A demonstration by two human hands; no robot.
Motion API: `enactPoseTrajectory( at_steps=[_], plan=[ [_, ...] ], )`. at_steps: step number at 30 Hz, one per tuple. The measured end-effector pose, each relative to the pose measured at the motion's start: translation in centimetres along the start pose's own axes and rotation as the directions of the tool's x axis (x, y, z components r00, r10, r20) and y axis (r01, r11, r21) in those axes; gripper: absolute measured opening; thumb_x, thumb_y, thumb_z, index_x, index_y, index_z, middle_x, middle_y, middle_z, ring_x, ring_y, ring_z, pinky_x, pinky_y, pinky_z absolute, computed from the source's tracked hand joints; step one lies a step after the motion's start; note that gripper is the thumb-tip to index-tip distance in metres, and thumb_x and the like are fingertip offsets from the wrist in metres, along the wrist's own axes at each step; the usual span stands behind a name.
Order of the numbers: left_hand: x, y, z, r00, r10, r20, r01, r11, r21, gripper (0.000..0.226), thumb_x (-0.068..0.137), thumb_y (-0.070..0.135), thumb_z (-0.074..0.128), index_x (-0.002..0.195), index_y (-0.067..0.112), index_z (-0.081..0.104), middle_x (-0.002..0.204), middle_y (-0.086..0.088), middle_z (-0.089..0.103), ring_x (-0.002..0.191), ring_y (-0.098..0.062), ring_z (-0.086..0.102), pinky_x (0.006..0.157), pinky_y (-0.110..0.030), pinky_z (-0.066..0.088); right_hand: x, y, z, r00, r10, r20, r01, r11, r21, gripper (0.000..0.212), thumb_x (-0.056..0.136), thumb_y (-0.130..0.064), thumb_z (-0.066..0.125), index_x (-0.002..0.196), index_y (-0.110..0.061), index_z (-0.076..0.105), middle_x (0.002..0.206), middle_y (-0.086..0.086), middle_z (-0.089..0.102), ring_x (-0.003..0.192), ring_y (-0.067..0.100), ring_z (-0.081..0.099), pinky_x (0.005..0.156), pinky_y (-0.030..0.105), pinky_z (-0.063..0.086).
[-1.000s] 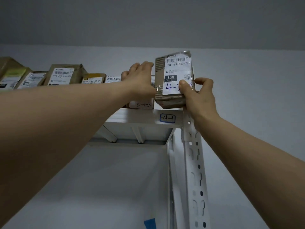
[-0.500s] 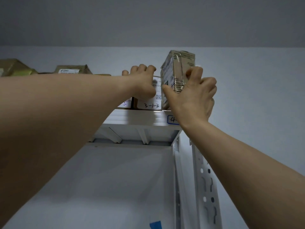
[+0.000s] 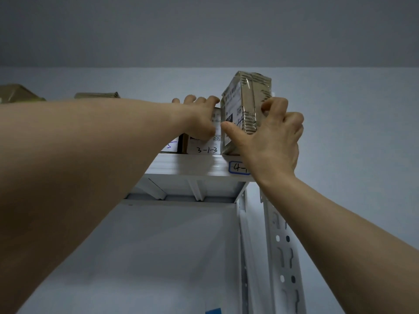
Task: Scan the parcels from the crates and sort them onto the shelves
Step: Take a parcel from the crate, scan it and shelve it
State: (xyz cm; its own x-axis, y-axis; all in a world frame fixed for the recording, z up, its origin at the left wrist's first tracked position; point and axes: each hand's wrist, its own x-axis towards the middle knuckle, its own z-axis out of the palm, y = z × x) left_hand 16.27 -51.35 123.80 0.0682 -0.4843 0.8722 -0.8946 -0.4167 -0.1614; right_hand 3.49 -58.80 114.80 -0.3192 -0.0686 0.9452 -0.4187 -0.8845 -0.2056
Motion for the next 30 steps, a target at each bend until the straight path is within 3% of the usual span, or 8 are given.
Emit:
enactPoseTrajectory(
  at_steps=[5,9,13,17,21,26,28,30],
  plan=[
    [0.0,-0.9,-0.3,1.0,-0.007,-0.028,0.009,0.999,0.049,0.098,0.078,0.025,0.072,0.157,0.026,0.015,0.157,-0.008,0.032,0.147,-0.03,0.023,0.114,-0.055,0.021,0.3,0.4,-0.2,0.991,0.133,-0.011,-0.123,0.939,0.322,0.061,0.078,-0.062,0.068,0.121,-0.031,0.038,0.123,0.003,0.044,0.114,0.02,0.041,0.085,0.038,0.05],
    [-0.4,-1.5,-0.7,1.0,0.015,-0.026,-0.021,0.975,-0.22,0.11,0.073,0.022,0.078,0.159,0.026,0.01,0.159,-0.009,0.031,0.147,-0.032,0.026,0.116,-0.052,0.028,0.7,0.5,-0.2,0.927,0.347,0.145,-0.343,0.623,0.703,0.036,0.079,-0.058,0.063,0.103,-0.038,0.047,0.11,0.003,0.066,0.097,0.021,0.07,0.081,0.043,0.061],
    [-2.6,-0.7,-1.9,0.986,0.163,-0.023,-0.126,0.66,-0.74,0.107,0.076,-0.004,0.075,0.156,0.031,0.013,0.136,0.003,0.047,0.105,-0.011,0.058,0.074,-0.02,0.058,1.3,1.0,-0.1,0.836,0.46,0.3,-0.475,0.331,0.815,0.024,0.085,-0.044,0.062,0.099,-0.024,0.06,0.102,0.002,0.075,0.093,0.022,0.074,0.085,0.05,0.061],
    [-3.8,-0.6,-3.0,0.976,0.211,0.05,-0.049,0.439,-0.897,0.094,0.073,-0.013,0.067,0.146,0.035,0.031,0.111,-0.001,0.061,0.112,-0.024,0.061,0.097,-0.05,0.054,0.7,1.9,-0.4,0.717,0.458,0.525,-0.658,0.197,0.727,0.029,0.092,-0.04,0.059,0.11,-0.02,0.07,0.103,0.005,0.078,0.093,0.024,0.076,0.068,0.04,0.063],
    [-4.5,-1.0,-3.7,0.977,0.207,0.051,-0.027,0.357,-0.934,0.071,0.081,-0.015,0.064,0.136,0.025,0.047,0.111,-0.01,0.065,0.111,-0.03,0.066,0.09,-0.045,0.06,0.3,2.4,-1.1,0.698,0.414,0.584,-0.711,0.301,0.636,0.029,0.098,-0.04,0.054,0.111,-0.018,0.068,0.1,0.007,0.077,0.091,0.025,0.075,0.071,0.048,0.064],
    [-4.2,-0.5,-4.7,0.986,0.162,-0.032,-0.083,0.321,-0.944,0.058,0.082,-0.015,0.064,0.128,0.02,0.054,0.116,-0.009,0.064,0.106,-0.024,0.067,0.08,-0.035,0.062,1.8,1.7,-2.1,0.911,0.297,0.287,-0.412,0.703,0.579,0.044,0.091,-0.068,0.049,0.095,-0.027,0.064,0.105,0.004,0.069,0.094,0.025,0.07,0.073,0.049,0.063],
    [-3.9,0.0,-5.4,0.986,0.158,-0.059,-0.113,0.36,-0.926,0.052,0.083,-0.014,0.064,0.119,0.022,0.056,0.12,-0.008,0.063,0.11,-0.025,0.065,0.087,-0.038,0.061,2.3,1.3,-2.7,0.904,0.164,0.395,-0.384,0.718,0.581,0.062,0.082,-0.085,0.043,0.087,-0.031,0.073,0.098,0.004,0.075,0.09,0.025,0.074,0.073,0.045,0.062],
    [-3.7,0.7,-6.0,0.984,0.151,-0.095,-0.147,0.384,-0.911,0.053,0.081,-0.012,0.066,0.12,0.023,0.055,0.123,-0.007,0.062,0.113,-0.025,0.063,0.092,-0.04,0.058,2.5,1.1,-2.9,0.854,0.068,0.516,-0.407,0.705,0.58,0.073,0.071,-0.089,0.055,0.106,-0.027,0.072,0.104,0.005,0.076,0.09,0.022,0.076,0.07,0.04,0.062]
  ],
)
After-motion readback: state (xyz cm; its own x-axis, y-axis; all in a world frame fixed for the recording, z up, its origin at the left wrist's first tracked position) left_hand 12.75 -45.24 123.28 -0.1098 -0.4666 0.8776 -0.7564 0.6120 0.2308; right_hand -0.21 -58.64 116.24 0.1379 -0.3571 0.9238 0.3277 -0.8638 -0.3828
